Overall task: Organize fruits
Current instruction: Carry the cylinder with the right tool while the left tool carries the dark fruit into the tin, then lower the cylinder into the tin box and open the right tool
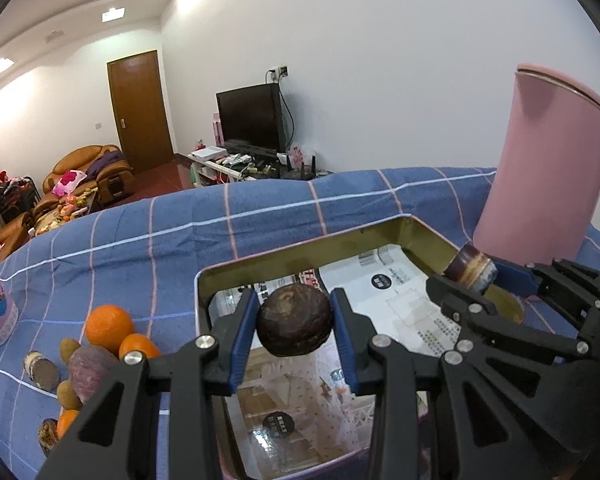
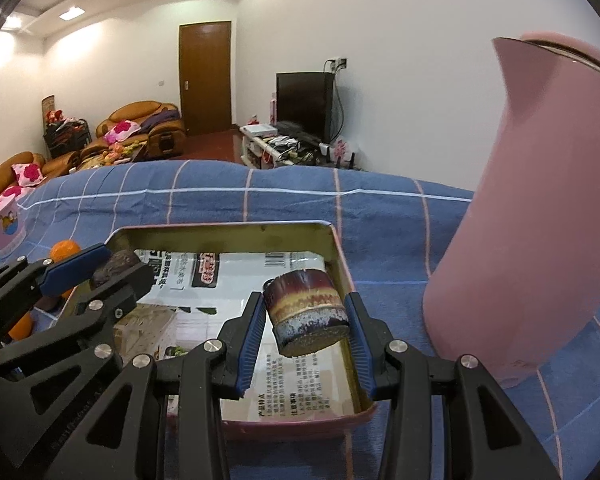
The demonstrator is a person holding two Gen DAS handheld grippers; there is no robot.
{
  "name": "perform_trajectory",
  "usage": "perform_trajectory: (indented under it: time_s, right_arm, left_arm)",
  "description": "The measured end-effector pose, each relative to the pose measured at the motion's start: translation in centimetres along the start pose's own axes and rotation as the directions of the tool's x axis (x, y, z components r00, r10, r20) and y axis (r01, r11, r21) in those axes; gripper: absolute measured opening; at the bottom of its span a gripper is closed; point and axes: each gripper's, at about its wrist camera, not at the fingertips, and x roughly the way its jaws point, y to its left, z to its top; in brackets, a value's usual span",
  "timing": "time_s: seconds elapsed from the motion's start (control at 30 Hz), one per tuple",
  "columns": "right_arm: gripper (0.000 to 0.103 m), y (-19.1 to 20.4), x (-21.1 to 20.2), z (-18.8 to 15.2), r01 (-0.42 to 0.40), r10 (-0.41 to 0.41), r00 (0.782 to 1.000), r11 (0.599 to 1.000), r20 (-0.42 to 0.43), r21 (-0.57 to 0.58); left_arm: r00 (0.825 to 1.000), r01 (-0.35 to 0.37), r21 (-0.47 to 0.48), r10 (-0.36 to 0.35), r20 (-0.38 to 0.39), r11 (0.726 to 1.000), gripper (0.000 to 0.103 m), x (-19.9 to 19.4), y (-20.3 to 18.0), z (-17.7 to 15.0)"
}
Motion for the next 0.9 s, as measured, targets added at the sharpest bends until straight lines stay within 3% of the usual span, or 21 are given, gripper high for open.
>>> perform_trajectory:
  time_s: [0.2,0.37,0.57,0.63,0.77,0.9]
  right_arm:
    - [0.043,0.2,0.3,0.0,-0.046,0.046,0.999,0.999,-0.016,-0.012]
    - [0.043,-0.2,1.0,0.0,-0.133,0.135,0.99,0.991,-0.044,0.03]
    - [0.052,-0.4,0.9,-0.1,-0.168,0.17,0.985,0.984,-0.027,0.059]
    - [0.053,-0.6,0.8,-0.1,-0.173,0.175,0.984,0.982,-0.017,0.072]
    - [0.054,-1.5,-0.7,0.1,-0.145,0.138,0.988,0.983,0.073,0.115]
    - [0.081,-3.2,-2.4,0.0,-0.098,0.067,0.984,0.976,0.162,0.195]
  left_arm:
    - [1.0,0.001,-0.024,-0.002,-0.015,1.0,0.039,0.2,0.5,0.0]
    - [1.0,-0.008,-0.037,0.007,-0.018,0.999,0.039,0.3,0.8,-0.1]
    - [1.0,-0.012,-0.058,0.012,-0.009,0.998,0.041,0.1,1.3,-0.1]
    - [1.0,-0.021,-0.068,0.021,0.004,0.997,0.049,-0.2,1.4,-0.2]
    - [0.996,-0.06,-0.113,0.066,0.052,0.992,0.085,-1.2,2.3,-0.4]
    - [0.99,-0.072,-0.137,0.087,0.107,0.988,0.103,-2.2,2.7,-0.5]
